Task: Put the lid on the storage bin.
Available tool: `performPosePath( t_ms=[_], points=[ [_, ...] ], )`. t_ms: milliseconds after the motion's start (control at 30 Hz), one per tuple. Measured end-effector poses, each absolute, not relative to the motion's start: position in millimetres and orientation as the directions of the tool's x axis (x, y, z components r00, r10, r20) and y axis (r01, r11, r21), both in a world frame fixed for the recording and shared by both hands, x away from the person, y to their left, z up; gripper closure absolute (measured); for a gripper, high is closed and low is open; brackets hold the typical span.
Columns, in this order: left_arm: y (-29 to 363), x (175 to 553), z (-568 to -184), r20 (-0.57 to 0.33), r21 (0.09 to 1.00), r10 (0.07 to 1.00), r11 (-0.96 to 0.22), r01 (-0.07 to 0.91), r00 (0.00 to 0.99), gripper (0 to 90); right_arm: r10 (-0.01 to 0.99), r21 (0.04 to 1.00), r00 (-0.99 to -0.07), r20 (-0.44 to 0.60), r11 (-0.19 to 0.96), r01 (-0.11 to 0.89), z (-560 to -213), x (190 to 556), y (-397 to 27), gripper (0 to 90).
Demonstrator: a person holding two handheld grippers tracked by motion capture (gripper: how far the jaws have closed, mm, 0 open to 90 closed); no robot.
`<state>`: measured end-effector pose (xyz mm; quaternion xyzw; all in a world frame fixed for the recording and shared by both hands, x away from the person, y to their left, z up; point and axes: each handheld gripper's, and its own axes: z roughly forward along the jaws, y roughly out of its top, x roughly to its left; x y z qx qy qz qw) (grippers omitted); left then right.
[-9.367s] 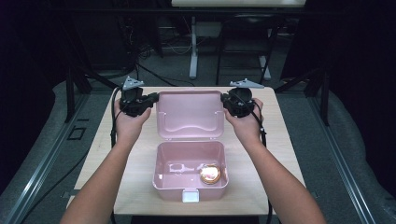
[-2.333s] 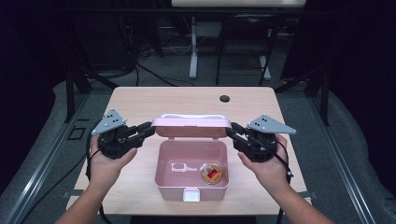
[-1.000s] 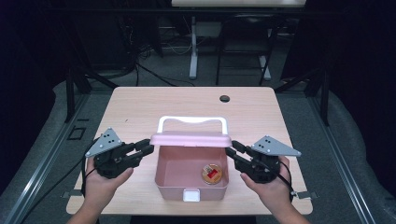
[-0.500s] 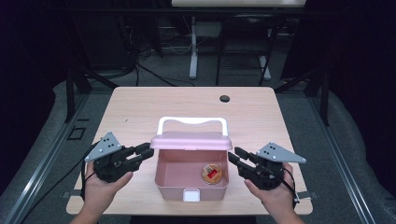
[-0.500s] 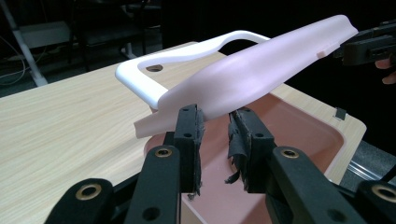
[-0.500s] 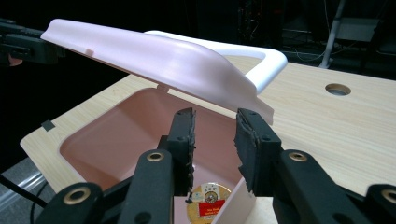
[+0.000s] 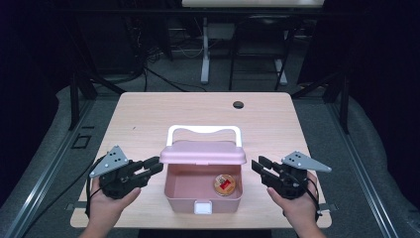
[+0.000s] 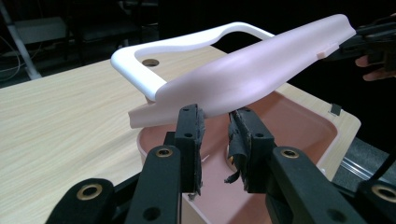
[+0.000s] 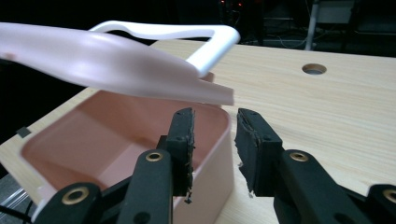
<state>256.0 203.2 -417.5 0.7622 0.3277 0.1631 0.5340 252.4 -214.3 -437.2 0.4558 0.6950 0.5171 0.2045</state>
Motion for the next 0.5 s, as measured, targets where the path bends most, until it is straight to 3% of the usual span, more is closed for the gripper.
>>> performPosePath(
  t_ms=[500],
  points=[
    [205,249,-428,-0.123,0.921,0.666,-0.200,0.334,0.736,73.3,0.884,0.898,-0.433,0.174,0.038,0.438,-467,262,-223,61.7]
  ],
)
